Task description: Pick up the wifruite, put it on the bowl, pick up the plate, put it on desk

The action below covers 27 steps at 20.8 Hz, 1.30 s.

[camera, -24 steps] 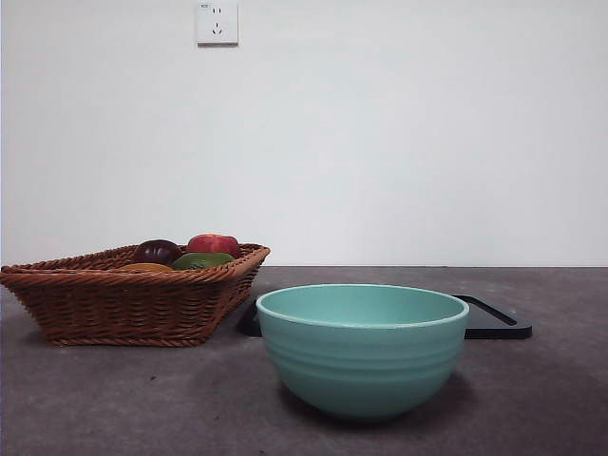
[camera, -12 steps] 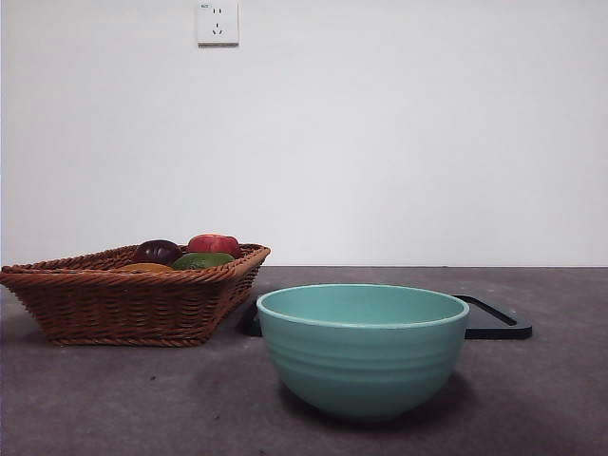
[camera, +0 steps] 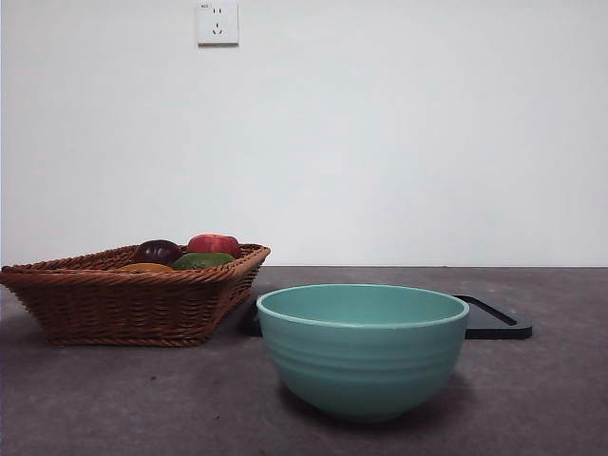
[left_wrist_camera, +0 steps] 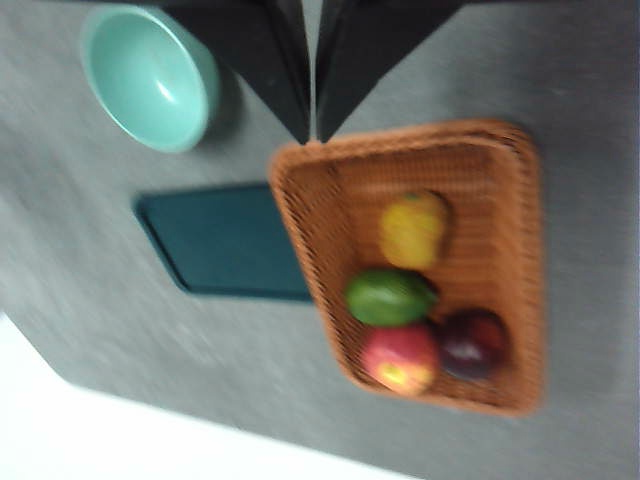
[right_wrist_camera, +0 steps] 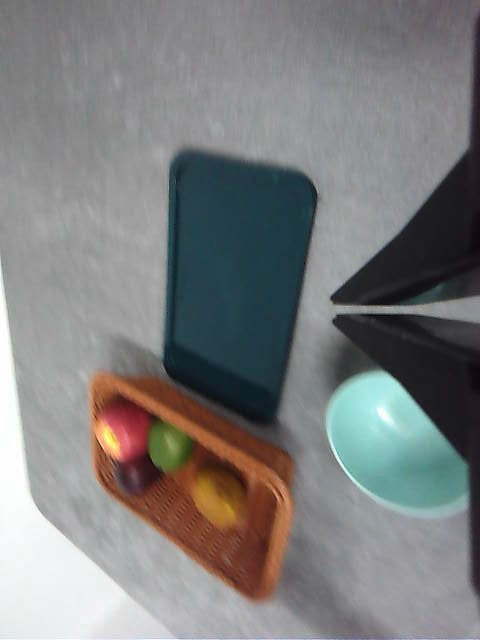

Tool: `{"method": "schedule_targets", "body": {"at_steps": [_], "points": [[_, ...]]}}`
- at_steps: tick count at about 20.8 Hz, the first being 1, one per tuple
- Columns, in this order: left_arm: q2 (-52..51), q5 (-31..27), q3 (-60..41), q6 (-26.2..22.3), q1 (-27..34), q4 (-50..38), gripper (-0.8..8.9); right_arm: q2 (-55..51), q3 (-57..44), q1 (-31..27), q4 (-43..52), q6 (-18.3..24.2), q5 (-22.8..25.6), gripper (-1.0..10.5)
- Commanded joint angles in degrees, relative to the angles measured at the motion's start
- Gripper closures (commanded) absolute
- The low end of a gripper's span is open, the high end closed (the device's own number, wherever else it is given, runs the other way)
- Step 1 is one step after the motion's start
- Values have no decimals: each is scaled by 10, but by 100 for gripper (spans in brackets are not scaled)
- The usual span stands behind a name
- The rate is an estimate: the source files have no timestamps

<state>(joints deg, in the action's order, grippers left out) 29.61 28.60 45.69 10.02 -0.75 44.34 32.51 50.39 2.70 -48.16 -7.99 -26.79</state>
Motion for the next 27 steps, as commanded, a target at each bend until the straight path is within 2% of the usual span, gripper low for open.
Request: {"method": "schedule_targets", "body": {"at_steps": [1,5,11,18,22,25,27], "points": [[27,12,38,-35,-25,28,804,24,37,31,-26,19,-4,941],[58,12,84,-52,-69,86,803,54,86,93,-94,41,-5,941],[71,12,102,-71,-109,145,804,60,109,160,-154,48,-5,941],[71,12,102,-79,-114,152,789,60,109,171,-169,59,-2,941],[71,12,102,-78,-114,152,606,60,109,171,-169,59,-2,897],[71,12,102,-78,-114,152,442,60,109,171,-169,57,-2,708],[71,12,102,-78,-114,152,380,60,109,171,-169,57,-2,596]]}}
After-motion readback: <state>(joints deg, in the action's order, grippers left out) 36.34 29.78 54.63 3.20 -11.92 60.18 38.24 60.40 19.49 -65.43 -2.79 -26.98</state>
